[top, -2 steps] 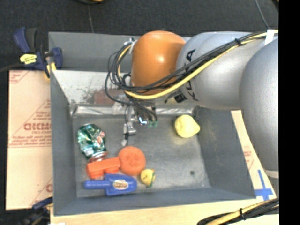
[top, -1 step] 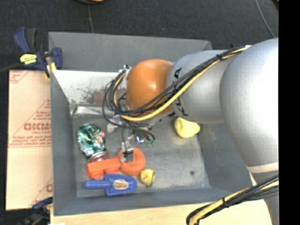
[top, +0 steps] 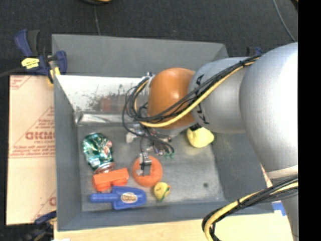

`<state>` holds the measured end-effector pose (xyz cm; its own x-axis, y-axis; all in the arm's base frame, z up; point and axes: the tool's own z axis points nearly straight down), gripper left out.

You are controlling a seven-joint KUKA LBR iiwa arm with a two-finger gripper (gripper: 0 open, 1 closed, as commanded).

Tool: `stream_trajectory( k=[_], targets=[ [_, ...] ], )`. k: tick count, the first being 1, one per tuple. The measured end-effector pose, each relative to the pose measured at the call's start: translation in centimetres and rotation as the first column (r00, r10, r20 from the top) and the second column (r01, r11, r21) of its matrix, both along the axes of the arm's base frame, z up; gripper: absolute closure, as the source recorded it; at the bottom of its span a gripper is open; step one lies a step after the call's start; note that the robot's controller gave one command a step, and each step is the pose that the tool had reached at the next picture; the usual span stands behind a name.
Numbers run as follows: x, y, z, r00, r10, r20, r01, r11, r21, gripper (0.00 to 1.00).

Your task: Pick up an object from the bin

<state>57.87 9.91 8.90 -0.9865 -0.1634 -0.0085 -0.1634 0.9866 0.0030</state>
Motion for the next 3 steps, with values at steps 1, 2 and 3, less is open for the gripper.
stream_trajectory(
  k=[1,2,3],
  targets=[
    [-2.9,-3.3,-0.5,0.999,-0.04,0.006,0.04,0.999,0.001,0.0],
    [-2.9,-2.6,-1.1,0.993,0.12,0.006,-0.12,0.993,-0.004,0.0],
    [-6.5,2.5,-1.6,0.998,-0.065,0.006,0.065,0.998,0.0,0.0]
  ],
)
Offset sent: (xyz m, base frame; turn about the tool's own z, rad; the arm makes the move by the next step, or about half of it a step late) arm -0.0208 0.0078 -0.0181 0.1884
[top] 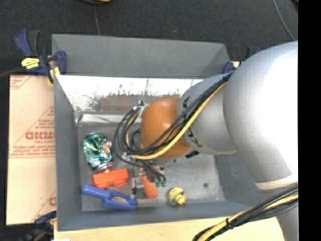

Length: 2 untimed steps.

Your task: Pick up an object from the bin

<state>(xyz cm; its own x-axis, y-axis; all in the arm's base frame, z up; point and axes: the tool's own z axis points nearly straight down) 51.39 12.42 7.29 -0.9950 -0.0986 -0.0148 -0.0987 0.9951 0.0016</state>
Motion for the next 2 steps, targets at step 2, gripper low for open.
stream_trajectory(
  k=[2],
  targets=[
    [-3.3,5.2,-0.2,1.0,-0.004,0.009,0.004,1.0,0.002,0.0]
  ],
)
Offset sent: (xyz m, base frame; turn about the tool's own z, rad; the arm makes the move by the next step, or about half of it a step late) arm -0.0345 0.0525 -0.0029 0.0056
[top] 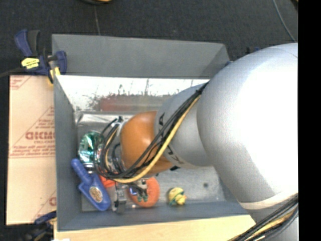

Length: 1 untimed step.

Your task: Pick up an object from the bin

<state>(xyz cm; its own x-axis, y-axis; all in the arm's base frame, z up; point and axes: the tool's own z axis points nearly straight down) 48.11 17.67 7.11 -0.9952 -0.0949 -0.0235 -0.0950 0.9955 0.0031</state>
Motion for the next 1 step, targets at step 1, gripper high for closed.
stream_trajectory(
  k=[1],
  targets=[
    [1.14,-1.66,-0.02,1.0,0.01,0.004,-0.01,1.0,0.001,0.0]
  ],
)
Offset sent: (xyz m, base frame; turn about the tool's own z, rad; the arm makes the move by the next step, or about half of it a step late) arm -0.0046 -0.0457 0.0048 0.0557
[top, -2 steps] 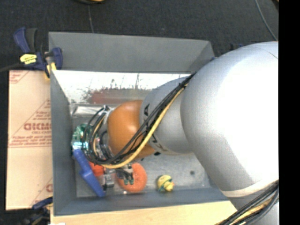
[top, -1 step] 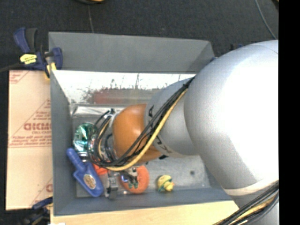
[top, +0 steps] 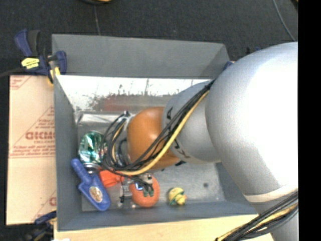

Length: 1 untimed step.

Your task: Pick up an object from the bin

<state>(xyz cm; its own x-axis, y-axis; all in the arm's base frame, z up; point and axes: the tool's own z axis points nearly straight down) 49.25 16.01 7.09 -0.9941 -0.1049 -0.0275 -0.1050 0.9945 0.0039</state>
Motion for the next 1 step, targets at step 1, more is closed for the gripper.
stream_trajectory(
  k=[1],
  targets=[
    [-1.48,-2.86,0.45,0.998,-0.064,-0.004,0.064,0.998,0.002,0.0]
  ],
)
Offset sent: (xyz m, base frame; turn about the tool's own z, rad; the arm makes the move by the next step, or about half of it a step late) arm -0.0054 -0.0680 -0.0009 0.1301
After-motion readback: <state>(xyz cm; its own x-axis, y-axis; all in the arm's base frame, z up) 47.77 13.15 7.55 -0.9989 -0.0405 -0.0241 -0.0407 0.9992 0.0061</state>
